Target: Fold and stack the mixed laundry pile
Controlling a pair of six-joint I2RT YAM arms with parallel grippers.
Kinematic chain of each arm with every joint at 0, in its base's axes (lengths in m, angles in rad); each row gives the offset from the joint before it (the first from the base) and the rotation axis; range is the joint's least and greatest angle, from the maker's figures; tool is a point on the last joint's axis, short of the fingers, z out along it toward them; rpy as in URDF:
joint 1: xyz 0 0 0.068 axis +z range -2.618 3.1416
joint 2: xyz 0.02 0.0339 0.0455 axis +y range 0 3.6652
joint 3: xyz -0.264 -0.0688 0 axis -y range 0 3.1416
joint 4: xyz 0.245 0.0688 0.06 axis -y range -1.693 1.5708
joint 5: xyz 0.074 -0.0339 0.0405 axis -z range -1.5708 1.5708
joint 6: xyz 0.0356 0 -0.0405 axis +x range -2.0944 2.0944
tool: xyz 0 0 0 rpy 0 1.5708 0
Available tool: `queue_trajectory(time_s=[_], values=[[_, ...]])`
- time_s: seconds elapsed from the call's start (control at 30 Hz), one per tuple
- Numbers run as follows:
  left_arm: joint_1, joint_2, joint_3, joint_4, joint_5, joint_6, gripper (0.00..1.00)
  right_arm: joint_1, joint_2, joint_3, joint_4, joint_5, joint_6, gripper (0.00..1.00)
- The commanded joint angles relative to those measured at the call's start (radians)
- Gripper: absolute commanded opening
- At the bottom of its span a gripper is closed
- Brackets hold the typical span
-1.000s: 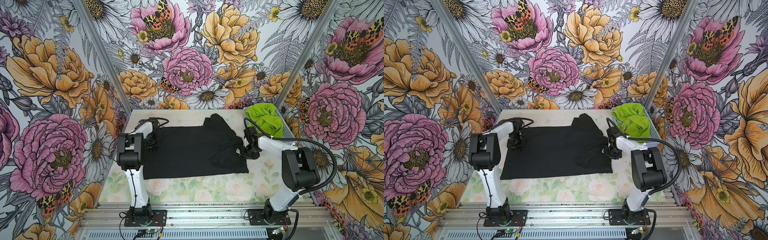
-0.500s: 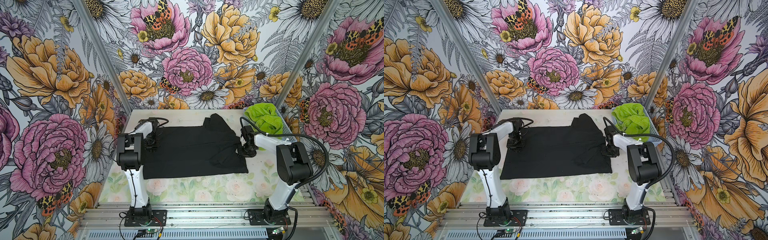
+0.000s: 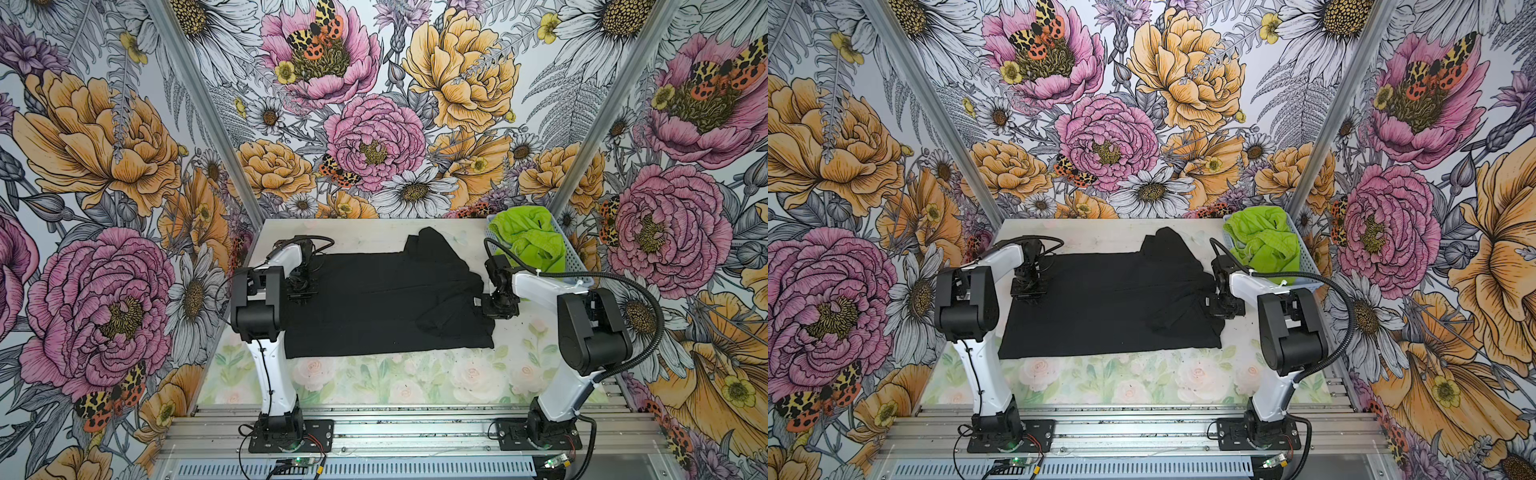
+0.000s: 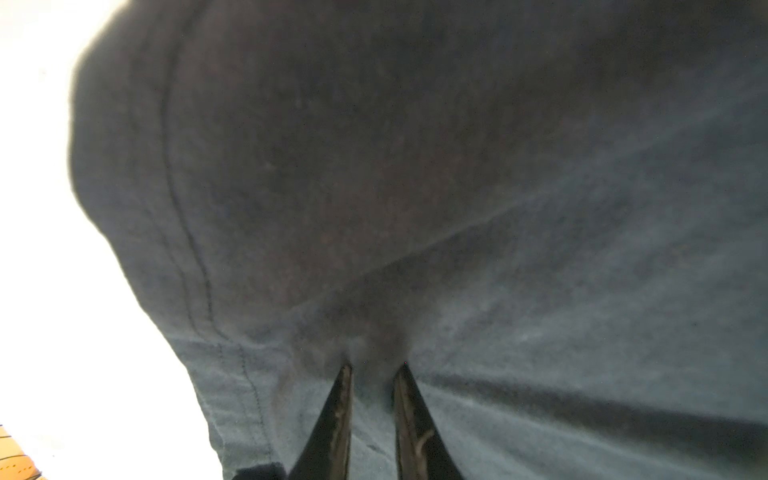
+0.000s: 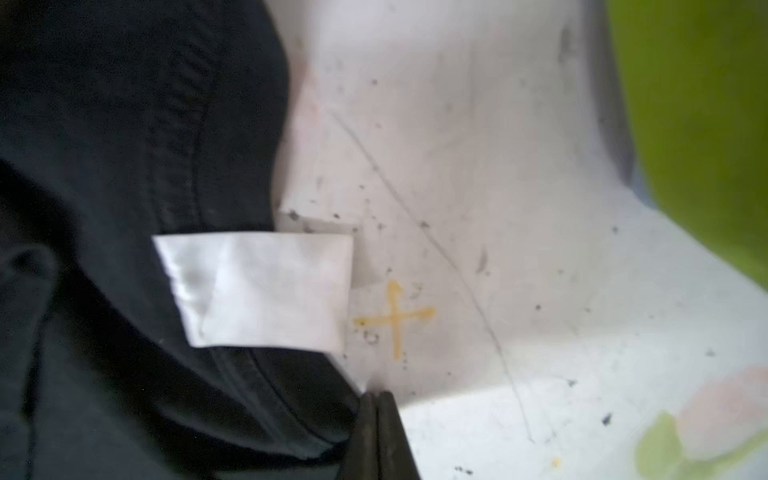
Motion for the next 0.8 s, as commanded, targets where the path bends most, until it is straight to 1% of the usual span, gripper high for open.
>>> queue_trajectory(time_s=[0.0,0.07,0.1,0.17,0.23,0.33,0.37,0.4,0.5,0.67,0.77], values=[[0.037,0.061,-0.062,0.037,-0.079,0.021,0.2,-0.019,-0.031,-0.044,-0.075,0.052,0.022,0.0],[0.038,0.06,-0.06,0.037,-0.078,0.022,0.2,-0.022,-0.045,-0.046,-0.081,0.039,0.029,0.0],[0.037,0.061,-0.06,0.039,-0.075,0.021,0.2,-0.024,-0.047,-0.042,-0.086,0.031,0.029,0.02],[0.032,0.063,-0.056,0.037,-0.066,0.021,0.2,-0.025,-0.056,-0.029,-0.099,0.022,0.033,0.14],[0.022,0.062,-0.054,0.037,-0.063,0.019,0.2,-0.024,-0.077,-0.006,-0.112,0.014,0.04,0.24],[0.006,0.055,-0.052,0.039,-0.051,0.013,0.2,-0.019,-0.126,0.041,-0.129,-0.025,0.055,0.33],[0.002,0.05,-0.049,0.037,-0.051,0.01,0.2,-0.012,-0.14,0.061,-0.134,-0.045,0.061,0.34],[-0.003,0.047,-0.047,0.039,-0.028,0.01,0.21,-0.003,-0.149,0.075,-0.135,-0.065,0.069,0.35],[-0.01,0.035,-0.04,0.038,-0.017,0.007,0.24,0.051,-0.154,0.114,-0.122,-0.176,0.11,0.38],[-0.013,0.001,-0.039,0.038,-0.001,-0.004,0.36,0.164,-0.155,0.084,-0.009,-0.312,0.245,0.45],[-0.014,-0.034,-0.043,0.041,0.007,-0.016,0.48,0.221,-0.162,0.023,0.104,-0.352,0.343,0.48]])
